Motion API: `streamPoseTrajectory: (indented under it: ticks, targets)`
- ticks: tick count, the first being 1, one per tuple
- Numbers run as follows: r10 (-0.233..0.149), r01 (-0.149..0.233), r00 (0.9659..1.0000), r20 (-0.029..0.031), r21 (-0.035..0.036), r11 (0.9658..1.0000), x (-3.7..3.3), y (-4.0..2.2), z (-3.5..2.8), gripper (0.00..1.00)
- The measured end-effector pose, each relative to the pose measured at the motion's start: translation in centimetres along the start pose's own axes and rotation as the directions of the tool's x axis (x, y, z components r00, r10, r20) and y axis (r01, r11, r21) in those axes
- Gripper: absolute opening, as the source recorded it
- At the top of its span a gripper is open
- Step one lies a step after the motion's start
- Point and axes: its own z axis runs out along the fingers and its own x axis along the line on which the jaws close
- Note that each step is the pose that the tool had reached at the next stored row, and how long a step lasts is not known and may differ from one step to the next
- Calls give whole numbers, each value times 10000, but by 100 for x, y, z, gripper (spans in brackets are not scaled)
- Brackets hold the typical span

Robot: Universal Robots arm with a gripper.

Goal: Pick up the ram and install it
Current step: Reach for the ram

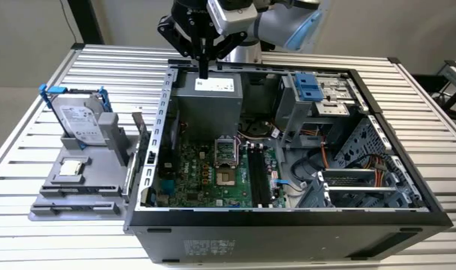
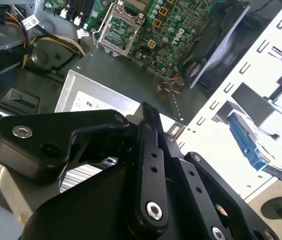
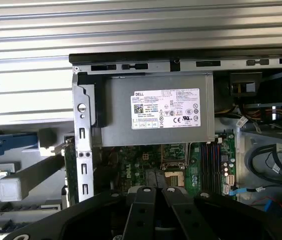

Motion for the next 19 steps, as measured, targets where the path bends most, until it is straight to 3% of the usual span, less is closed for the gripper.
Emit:
streamPoseTrajectory:
  ticks: [4, 19]
  targets:
    - [0, 0, 10000, 0, 0, 10000, 50, -3, -1, 0]
    - [0, 0, 10000, 0, 0, 10000, 357, -25, -8, 0]
